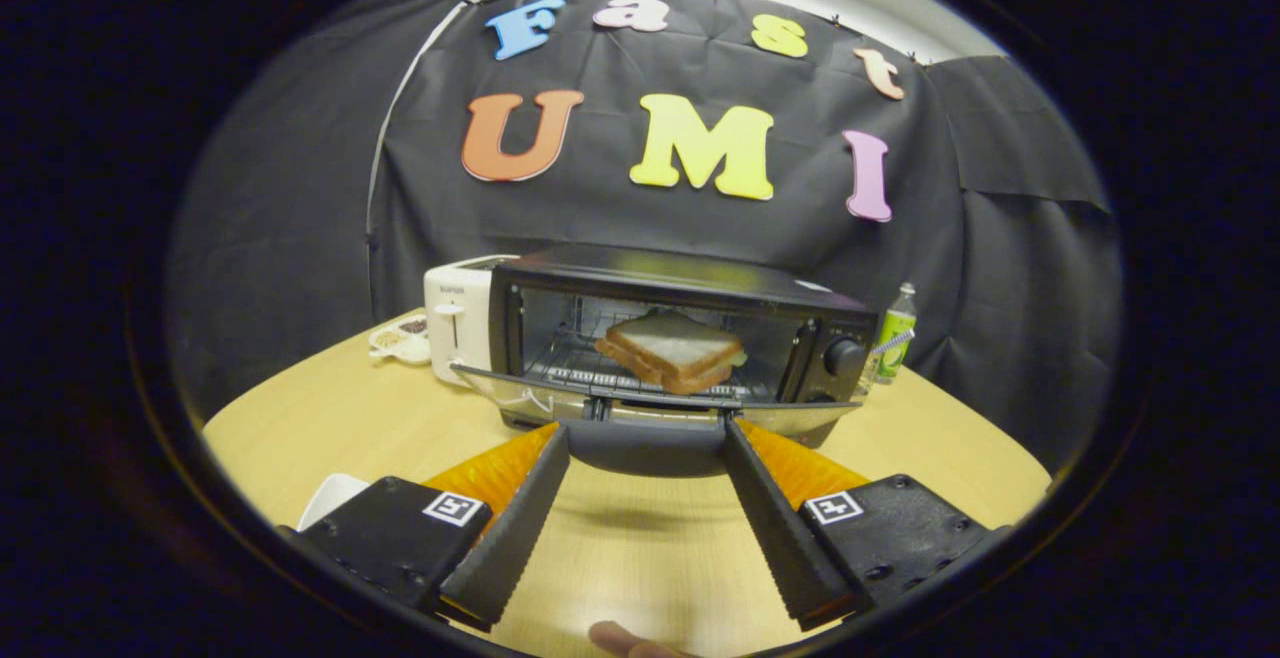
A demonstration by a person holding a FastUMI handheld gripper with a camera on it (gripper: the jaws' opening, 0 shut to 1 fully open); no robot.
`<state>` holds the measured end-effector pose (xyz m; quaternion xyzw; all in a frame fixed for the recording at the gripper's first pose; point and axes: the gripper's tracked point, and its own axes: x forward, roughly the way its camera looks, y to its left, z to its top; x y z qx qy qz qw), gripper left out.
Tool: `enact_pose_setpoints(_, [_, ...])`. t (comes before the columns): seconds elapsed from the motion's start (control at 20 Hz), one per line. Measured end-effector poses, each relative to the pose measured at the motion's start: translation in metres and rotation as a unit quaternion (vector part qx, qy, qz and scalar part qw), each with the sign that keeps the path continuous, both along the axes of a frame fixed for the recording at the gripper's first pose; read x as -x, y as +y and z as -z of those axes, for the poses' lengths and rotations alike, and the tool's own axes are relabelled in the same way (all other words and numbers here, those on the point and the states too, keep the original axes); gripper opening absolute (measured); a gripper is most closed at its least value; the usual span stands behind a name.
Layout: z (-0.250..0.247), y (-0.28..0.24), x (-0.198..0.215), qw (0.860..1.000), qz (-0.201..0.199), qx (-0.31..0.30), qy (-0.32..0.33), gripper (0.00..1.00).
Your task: Open the toaster oven, put the food inside, and close the toaster oven door.
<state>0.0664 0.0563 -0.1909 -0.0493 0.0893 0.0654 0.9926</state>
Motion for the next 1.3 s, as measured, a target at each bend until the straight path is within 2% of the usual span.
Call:
enact_pose_setpoints(0.15, [-0.016,-0.009,-0.017,1.0,0.005,-0.026,-0.003,1.0])
enact_pose_setpoints(0.3, [-0.043,-0.025,-0.013,0.999,0.017,-0.04,-0.021,1.0])
enact_pose_setpoints(0.7, [-0.15,-0.054,0.068,0.995,0.018,-0.062,-0.071,1.0])
enact_pose_setpoints(0.85, [-0.194,-0.075,0.101,0.992,0.038,-0.065,-0.098,1.0])
enact_pose_setpoints(1.15, [-0.25,-0.097,0.158,0.986,0.048,-0.065,-0.146,1.0])
enact_pose_setpoints(1.3, [-0.266,-0.097,0.181,0.984,0.031,-0.063,-0.165,1.0])
